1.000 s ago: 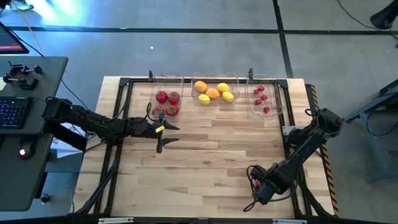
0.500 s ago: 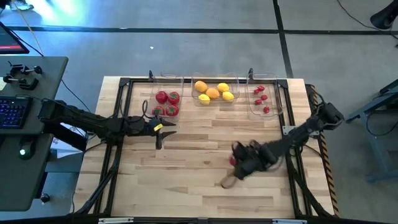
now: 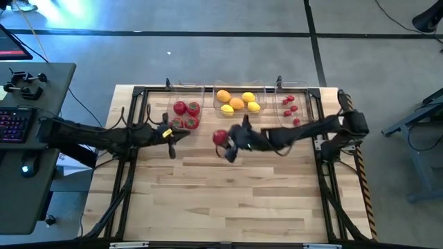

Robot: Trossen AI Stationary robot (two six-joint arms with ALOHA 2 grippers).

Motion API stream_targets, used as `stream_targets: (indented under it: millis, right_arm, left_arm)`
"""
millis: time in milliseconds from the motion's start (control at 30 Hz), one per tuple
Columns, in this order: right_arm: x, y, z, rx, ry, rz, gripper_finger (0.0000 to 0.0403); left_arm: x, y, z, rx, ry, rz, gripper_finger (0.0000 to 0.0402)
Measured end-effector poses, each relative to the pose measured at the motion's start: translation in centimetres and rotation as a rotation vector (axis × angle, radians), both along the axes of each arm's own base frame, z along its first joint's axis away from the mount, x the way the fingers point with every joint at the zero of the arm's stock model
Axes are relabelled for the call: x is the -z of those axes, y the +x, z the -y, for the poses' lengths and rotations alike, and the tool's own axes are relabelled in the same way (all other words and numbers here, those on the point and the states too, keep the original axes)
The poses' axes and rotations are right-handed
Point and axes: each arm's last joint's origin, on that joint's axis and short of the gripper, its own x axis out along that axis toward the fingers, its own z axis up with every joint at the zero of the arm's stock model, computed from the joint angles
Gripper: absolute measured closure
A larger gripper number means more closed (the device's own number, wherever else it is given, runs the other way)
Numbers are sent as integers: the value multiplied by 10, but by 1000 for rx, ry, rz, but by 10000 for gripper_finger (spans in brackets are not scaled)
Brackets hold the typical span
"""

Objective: Sort produce into baskets
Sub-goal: Put the red tomato into the left transparent bin

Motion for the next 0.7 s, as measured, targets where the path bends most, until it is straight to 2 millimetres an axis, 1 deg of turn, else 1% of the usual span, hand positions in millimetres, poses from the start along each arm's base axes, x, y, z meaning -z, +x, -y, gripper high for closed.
stream_targets:
  millis: [100,200,333,433,567,633,700]
  right_arm:
    - [-6,16,22,-2,-17,-19,162]
    - [-13,35,39,-7,-44,-55,162]
    - [-29,60,63,12,-78,-114,162]
    - [-40,77,85,40,-94,-156,162]
    - [-55,95,111,77,-101,-188,162]
    - [-59,103,123,87,-87,-211,162]
    - [-57,111,136,87,-81,-242,162]
  left_arm:
    - [-3,-2,-3,7,-4,17,399]
    - [-5,-3,-6,-1,-3,34,401]
    - [-6,-5,-8,-10,-3,51,401]
    - [3,-11,-9,-2,4,112,401]
    - [16,-23,-12,-18,-1,176,401]
    - [19,-29,-11,-1,-19,200,401]
    - [21,-33,-11,4,-20,214,401]
